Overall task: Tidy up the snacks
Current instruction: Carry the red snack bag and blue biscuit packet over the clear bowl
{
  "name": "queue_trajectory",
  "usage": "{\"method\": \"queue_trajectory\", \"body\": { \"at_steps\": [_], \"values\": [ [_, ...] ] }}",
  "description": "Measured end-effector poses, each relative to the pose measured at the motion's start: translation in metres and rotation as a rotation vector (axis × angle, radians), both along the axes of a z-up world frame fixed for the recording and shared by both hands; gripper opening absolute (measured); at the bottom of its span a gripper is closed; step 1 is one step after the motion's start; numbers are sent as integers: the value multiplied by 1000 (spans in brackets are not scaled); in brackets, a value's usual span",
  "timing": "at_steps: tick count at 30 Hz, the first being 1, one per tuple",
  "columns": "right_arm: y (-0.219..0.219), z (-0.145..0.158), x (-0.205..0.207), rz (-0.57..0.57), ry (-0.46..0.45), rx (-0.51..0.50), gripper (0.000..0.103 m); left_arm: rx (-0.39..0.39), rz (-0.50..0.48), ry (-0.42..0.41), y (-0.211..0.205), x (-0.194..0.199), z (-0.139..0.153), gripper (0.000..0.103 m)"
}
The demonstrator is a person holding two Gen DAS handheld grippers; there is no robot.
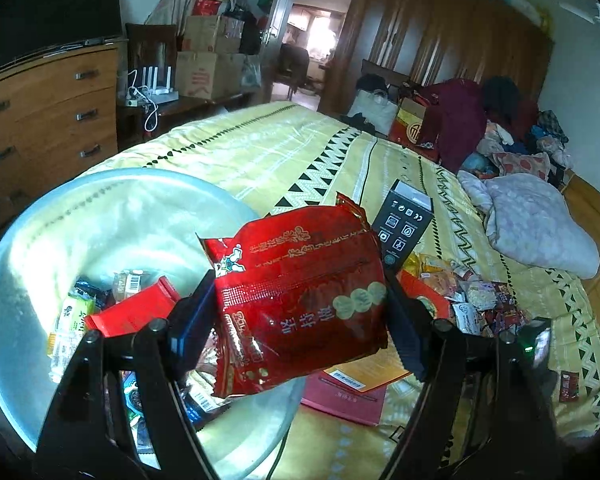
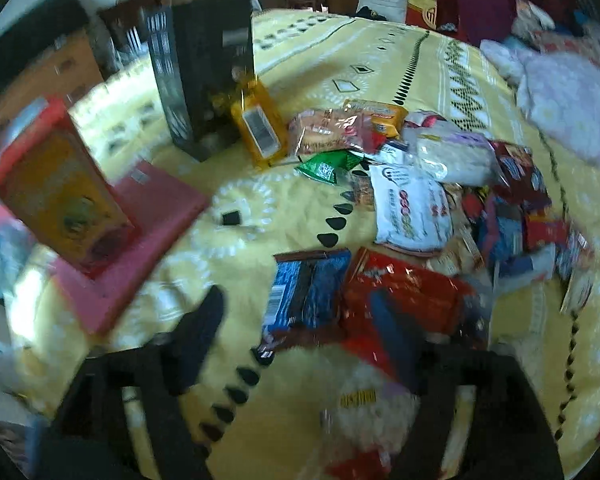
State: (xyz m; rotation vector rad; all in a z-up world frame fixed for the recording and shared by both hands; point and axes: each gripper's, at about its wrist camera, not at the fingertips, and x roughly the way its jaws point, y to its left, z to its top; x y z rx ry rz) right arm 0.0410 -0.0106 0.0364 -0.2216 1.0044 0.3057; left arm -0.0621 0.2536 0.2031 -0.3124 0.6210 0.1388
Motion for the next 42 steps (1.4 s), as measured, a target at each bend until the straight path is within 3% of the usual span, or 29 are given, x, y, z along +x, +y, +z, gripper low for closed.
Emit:
{"method": "queue_trajectory", "body": {
  "at_steps": [4,8,13,15,17,21,23,27,32,36,42],
  "values": [
    [19,-24,0,9,22,-52,88,-7,2,11,4,1,-3,78],
    [10,-53,9,-33,81,-28,68,-9,-5,19,3,2,-4,78],
    [-7,-55,20,-89,80,92,71,-10,-6,34,3,5,-9,78],
    [-14,-52,24,-121,105,166,79,-15,-3,40,3,7,-10,78],
    [-18,-53,27,-153,111,170,78,-16,-3,43,2,8,-12,78],
    [-20,-53,21,-163,87,146,53,-1,-6,37,-2,6,-10,78],
    [-22,-47,14,-162,71,160,51,5,-1,28,-1,4,-8,78],
    [-18,-10,-2,-141,-23,177,50,2,6,1,6,-3,-1,78],
    [-6,69,-8,-93,-189,218,50,12,38,-40,22,-14,14,78],
    [33,144,-11,7,-316,289,50,32,85,-66,40,-20,28,78],
    [125,214,-10,253,-315,460,50,69,182,-77,68,-27,38,78]
  ]
}}
